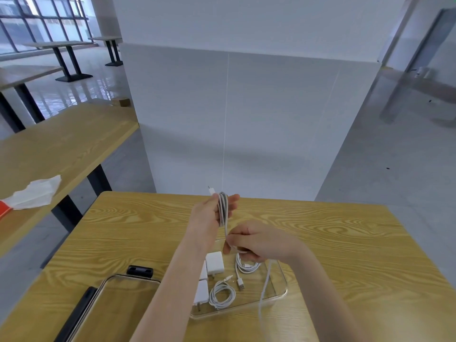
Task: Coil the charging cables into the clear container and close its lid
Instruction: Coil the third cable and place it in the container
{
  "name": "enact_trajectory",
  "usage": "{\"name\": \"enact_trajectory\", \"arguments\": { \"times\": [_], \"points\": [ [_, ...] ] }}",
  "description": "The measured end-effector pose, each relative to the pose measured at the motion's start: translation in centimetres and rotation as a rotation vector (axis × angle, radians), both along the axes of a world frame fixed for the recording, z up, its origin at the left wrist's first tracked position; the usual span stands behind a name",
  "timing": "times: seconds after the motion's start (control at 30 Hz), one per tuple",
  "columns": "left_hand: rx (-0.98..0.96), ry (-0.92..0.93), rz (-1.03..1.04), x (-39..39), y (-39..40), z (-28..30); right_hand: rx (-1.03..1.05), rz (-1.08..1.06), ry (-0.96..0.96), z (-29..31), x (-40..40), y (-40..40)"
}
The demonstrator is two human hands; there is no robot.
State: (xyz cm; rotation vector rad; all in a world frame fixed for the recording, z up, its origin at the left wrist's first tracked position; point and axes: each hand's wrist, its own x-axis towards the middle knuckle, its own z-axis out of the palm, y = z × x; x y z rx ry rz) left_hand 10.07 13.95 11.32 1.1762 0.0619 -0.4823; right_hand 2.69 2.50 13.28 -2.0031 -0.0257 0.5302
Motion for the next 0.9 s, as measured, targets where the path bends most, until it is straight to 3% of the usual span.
{"name": "enact_trajectory", "arguments": {
  "times": [0.17, 0.3, 0.47, 0.57, 0.73, 0.9],
  "points": [
    [-0.3, 0.09, -0.084, -0.4, 0.3, 1.6, -0.169, 0.03, 0.106, -2.5, 0.7, -0.8],
    [-0.292, 0.007, -0.288, -0.7, 1.0, 2.5, -0.153, -0.083, 0.108, -3.5, 1.1, -1.7],
    [-0.061, -0.139, -0.673, -1.9, 2.0, 2.5, -0.183, -0.189, 0.016, -3.0, 1.8, -3.6],
    [0.224, -0.264, -0.804, -2.5, 1.9, 2.3, -0.033, -0.31, 0.004, -1.6, 2.2, -4.4],
    [0.594, -0.309, -0.725, -3.3, 0.6, 1.7, 0.011, -0.373, -0.015, 0.8, 2.3, -4.1],
    [0.661, -0.389, -0.407, -3.0, 0.1, 1.0, -0.038, -0.418, -0.099, 2.6, 1.6, -3.7]
  ]
}}
